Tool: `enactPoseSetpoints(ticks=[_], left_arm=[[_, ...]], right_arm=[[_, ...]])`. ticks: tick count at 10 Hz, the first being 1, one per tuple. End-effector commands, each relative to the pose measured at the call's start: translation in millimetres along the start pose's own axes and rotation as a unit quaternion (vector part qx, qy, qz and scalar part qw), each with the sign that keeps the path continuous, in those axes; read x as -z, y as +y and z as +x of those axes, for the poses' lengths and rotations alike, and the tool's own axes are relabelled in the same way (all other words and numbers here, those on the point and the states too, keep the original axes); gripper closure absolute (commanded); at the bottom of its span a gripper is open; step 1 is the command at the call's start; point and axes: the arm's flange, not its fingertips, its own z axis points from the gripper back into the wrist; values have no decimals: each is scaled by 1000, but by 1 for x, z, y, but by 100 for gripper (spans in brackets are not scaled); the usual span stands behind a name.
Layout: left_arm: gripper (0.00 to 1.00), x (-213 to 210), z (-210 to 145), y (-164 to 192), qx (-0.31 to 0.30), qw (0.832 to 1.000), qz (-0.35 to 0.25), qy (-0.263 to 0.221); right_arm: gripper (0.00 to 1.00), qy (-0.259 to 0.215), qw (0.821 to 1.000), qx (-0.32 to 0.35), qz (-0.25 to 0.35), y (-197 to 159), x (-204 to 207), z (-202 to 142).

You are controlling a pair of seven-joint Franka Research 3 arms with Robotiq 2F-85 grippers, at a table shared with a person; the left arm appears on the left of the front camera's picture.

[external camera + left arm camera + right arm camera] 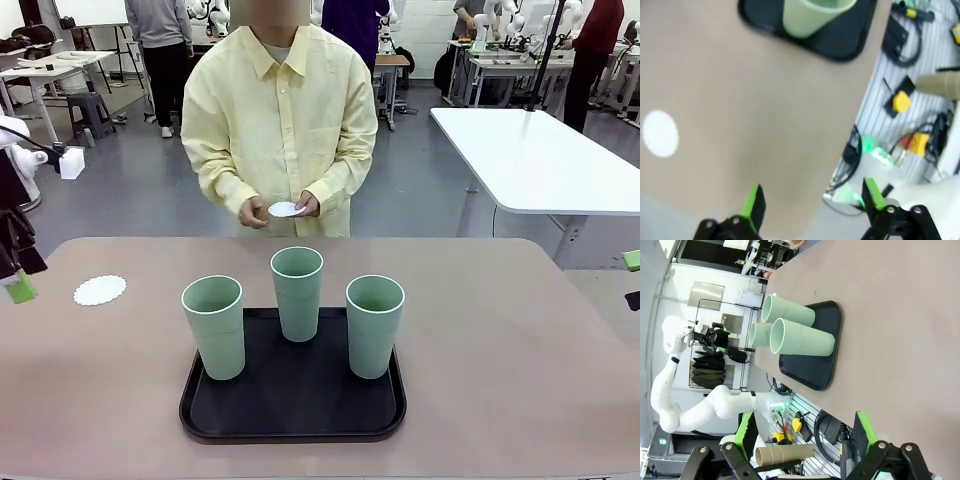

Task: Place coasters on the table and set cups on them.
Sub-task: Pick up one Reusable plastic cup and place it on a coaster set by the human.

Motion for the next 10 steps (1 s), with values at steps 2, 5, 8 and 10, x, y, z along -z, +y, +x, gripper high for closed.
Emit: enactPoseSetpoints(ticks=[2,5,8,10], left_arm=[[0,-6,0,18,-7,999,-15,35],[0,14,6,19,92,994,35,-46],[0,60,52,68,223,963,1,-149],[0,64,43,89,279,928,-46,-241]], right_arm=[[0,1,1000,-3,6,-1,-1,0],[0,1,1000,-3,6,-1,-1,0],[0,1,1000,-3,6,-1,-1,0],[0,1,1000,-3,6,-1,-1,0]])
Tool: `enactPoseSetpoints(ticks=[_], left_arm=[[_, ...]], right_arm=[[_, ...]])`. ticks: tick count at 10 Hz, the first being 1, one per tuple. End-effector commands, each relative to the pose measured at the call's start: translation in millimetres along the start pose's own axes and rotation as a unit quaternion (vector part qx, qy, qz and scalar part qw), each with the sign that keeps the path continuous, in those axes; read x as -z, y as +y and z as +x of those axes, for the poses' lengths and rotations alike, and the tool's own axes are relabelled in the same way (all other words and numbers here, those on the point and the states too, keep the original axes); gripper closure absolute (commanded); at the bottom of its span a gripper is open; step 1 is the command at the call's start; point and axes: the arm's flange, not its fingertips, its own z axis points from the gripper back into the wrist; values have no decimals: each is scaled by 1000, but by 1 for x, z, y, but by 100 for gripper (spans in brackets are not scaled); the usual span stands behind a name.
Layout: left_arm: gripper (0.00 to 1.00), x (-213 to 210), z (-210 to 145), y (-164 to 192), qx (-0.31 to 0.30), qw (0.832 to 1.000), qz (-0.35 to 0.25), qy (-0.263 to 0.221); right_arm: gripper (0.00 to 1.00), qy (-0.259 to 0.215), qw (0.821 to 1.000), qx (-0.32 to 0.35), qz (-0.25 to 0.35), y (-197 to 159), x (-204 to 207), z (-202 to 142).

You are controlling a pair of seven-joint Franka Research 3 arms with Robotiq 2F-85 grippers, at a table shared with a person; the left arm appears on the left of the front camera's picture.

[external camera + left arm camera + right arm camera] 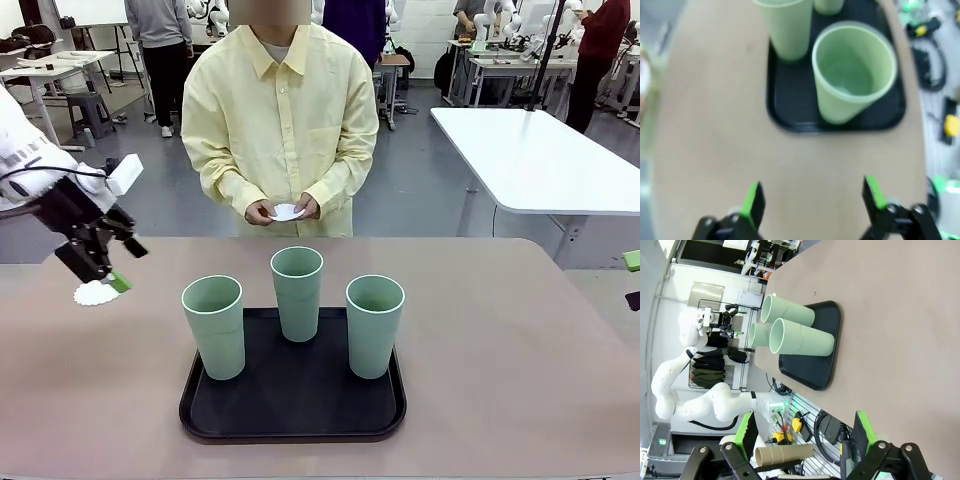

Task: Place coasters on the table and set cups on them.
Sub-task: Pick up one Reusable plastic cup and place it on a coaster set by the human.

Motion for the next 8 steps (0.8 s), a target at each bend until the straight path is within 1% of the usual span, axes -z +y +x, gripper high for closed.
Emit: enactPoseSetpoints(ticks=[1,2,3,4,8], left_arm=[[0,-16,-35,14,44,988,-84,-126],[0,-19,-51,11,49,984,-85,-146],[0,-24,-60,9,70,983,-99,-141],[0,-8,-27,3,54,991,-37,-118],[0,-8,-27,3,54,991,-37,-118]], right_arm=[[0,1,1000,-4,6,-1,0,0],[0,1,1000,-4,6,-1,0,0],[0,1,1000,-4,6,-1,0,0],[0,1,1000,-4,6,-1,0,0],[0,1,1000,-4,6,-1,0,0]])
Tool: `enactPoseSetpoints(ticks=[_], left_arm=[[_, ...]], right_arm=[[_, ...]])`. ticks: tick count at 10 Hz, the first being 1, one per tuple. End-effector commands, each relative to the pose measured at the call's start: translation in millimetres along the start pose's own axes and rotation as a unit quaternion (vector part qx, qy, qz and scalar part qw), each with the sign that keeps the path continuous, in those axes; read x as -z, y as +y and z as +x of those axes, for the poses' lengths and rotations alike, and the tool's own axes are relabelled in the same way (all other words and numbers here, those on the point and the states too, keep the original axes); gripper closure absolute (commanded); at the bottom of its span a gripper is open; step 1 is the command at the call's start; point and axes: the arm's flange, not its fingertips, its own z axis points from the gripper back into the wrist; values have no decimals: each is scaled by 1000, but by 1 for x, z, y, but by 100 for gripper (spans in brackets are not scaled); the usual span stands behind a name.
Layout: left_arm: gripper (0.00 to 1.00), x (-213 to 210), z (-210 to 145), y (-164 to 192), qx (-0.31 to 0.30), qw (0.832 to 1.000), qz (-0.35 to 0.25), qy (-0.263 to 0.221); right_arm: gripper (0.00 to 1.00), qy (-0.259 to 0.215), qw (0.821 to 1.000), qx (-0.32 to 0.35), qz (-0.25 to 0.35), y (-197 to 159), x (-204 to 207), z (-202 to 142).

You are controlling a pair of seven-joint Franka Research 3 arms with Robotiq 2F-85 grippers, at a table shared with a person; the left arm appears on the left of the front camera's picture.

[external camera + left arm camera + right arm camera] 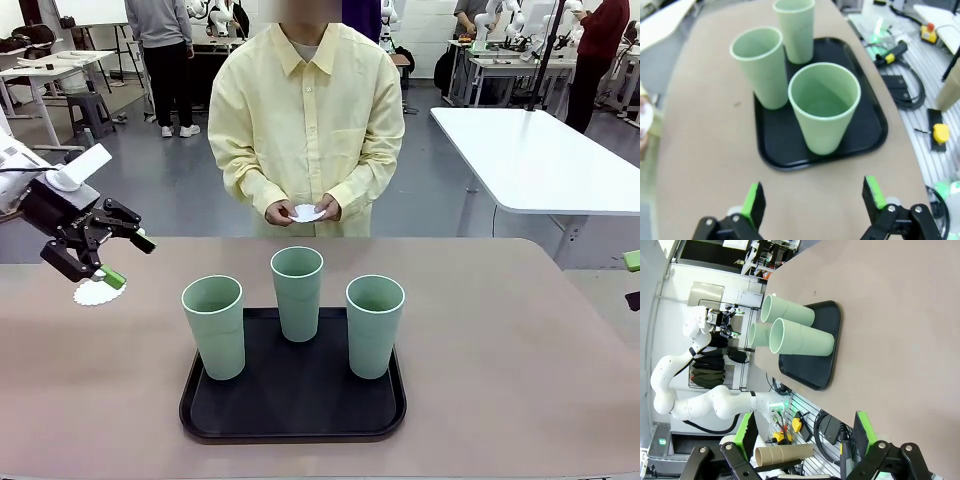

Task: Place coasters on the table and set cups on them.
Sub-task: Pick up one Reusable plastic cup and place it on a coaster set by the human.

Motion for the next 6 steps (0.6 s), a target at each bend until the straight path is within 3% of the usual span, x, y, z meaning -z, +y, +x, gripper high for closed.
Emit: enactPoseSetpoints(ticks=[1,3,6], left_arm=[[0,-2,-2,-1,0,1000,-2,-3],[0,3,-8,11,21,998,-16,-50],[0,38,-39,-2,39,990,-20,-133]], right_arm=[[0,1,1000,-4,7,-1,0,0],[0,1,1000,-4,7,-1,0,0],[0,1,1000,-4,7,-1,0,0]])
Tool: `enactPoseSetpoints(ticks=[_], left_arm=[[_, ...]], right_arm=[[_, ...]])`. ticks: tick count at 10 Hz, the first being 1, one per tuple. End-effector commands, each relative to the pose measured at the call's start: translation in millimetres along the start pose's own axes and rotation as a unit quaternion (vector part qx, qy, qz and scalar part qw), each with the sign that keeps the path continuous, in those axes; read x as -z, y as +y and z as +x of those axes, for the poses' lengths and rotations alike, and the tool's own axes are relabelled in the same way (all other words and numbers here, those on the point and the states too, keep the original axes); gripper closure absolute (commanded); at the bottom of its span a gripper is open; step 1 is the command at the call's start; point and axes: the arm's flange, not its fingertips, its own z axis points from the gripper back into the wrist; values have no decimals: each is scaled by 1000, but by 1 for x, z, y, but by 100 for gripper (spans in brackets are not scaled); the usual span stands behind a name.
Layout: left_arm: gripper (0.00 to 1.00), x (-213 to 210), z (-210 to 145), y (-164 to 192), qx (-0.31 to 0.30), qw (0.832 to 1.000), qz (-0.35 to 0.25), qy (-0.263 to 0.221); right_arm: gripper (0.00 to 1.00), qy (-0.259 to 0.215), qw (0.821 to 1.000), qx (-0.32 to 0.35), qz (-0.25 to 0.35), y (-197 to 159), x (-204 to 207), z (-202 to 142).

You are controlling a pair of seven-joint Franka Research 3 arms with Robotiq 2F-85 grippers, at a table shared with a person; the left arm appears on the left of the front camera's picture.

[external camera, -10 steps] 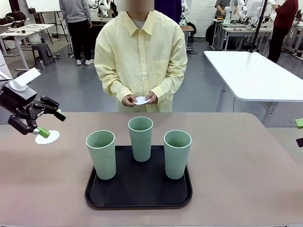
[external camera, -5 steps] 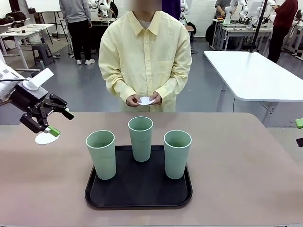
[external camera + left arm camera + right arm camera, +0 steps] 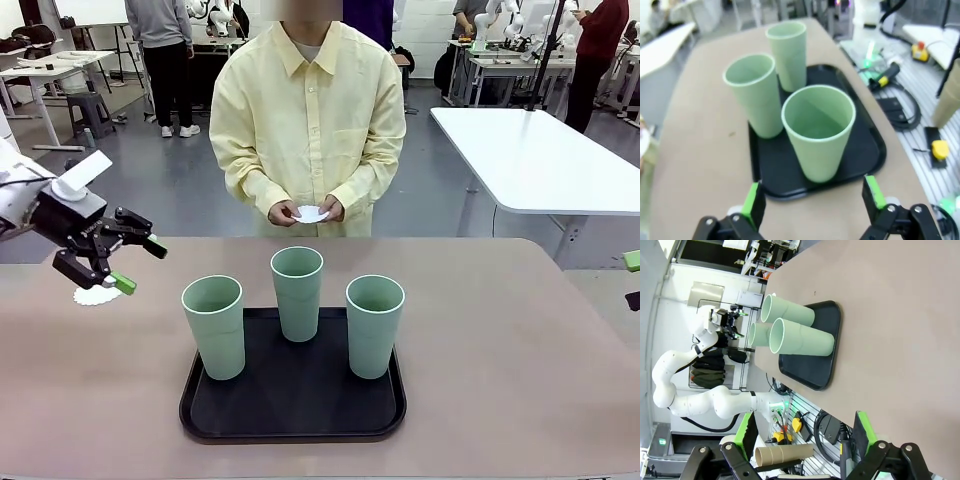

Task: Place coasters on the table and set cups on them.
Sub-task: Pick up one Reusable plastic cup and place it on a coaster set by the human.

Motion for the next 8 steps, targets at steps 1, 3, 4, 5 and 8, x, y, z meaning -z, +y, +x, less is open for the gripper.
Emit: enactPoseSetpoints(ticks=[1,3,4,5,8], left_arm=[[0,15,-27,-10,29,998,16,-50],[0,31,-48,-20,45,994,41,-90],[0,31,-57,-25,47,991,53,-113],[0,34,-63,-28,54,988,63,-128],[0,49,-73,-22,18,989,37,-145]], right_arm=[[0,1,1000,-4,6,-1,0,0],[0,1,1000,-4,6,-1,0,0],[0,1,1000,-4,6,-1,0,0],[0,1,1000,-4,6,-1,0,0],[0,1,1000,-4,6,-1,0,0]])
